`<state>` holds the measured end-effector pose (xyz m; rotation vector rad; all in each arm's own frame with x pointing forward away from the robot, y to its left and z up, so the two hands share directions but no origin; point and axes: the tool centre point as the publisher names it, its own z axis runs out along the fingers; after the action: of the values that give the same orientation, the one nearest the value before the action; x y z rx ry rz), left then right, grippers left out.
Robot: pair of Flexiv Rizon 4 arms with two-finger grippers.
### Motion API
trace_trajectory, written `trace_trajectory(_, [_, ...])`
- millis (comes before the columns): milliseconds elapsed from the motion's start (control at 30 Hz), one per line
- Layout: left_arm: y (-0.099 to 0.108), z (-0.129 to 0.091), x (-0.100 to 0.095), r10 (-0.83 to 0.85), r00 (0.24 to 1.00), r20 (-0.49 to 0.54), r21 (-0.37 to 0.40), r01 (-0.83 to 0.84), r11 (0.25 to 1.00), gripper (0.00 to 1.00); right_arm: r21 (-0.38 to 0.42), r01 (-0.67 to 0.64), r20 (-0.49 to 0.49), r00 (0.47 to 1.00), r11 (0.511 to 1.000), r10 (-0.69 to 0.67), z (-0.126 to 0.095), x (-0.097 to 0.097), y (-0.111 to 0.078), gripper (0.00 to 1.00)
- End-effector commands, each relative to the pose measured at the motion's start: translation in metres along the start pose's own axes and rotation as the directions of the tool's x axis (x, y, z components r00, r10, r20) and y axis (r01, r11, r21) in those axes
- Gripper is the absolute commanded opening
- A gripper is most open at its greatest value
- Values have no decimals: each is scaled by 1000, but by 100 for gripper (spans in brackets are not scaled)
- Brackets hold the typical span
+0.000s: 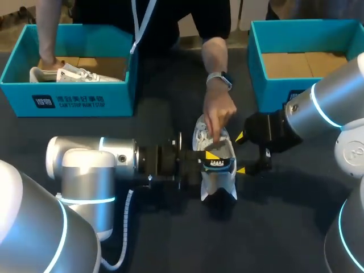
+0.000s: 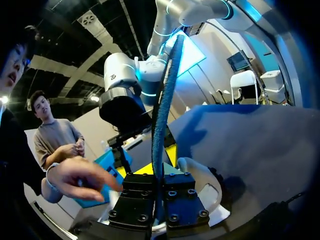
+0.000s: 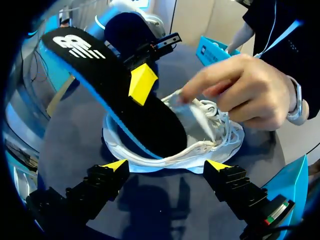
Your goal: Take the shoe out of the shoebox, open the shoe tongue, remove and reinsert the insole, then place the shoe into the shoebox
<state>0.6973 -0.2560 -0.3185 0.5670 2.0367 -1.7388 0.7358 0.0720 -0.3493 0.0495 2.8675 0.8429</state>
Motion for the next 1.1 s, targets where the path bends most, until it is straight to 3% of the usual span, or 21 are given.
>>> trace_trajectory(33, [3, 2, 1, -4, 1000, -17, -16, 3, 1000, 0, 0, 1, 2, 1000, 1000, -1, 0, 1, 0, 100])
trace_trajectory(733, [50, 13, -9, 79, 995, -54, -71, -83, 994, 0, 0, 1, 2, 1000, 1000, -1, 0, 1, 0, 100])
trace_trajectory(833, [48, 12, -10, 79, 996, -49, -72, -83, 994, 0, 0, 1, 2, 1000, 1000, -1, 0, 1, 0, 100])
trace_trajectory(867, [45, 11, -10, 80, 996, -45, -68, -83, 994, 15, 0, 1, 2, 1000, 1000, -1, 0, 1, 0, 100])
trace_trajectory(900, [42, 10, -10, 75, 996, -43, -58, -78, 995, 37, 0, 1, 2, 1000, 1000, -1, 0, 1, 0, 100])
trace_trajectory(1100, [24, 7, -9, 69, 997, -38, -37, -71, 997, 25, 0, 1, 2, 1000, 1000, -1, 0, 1, 0, 100])
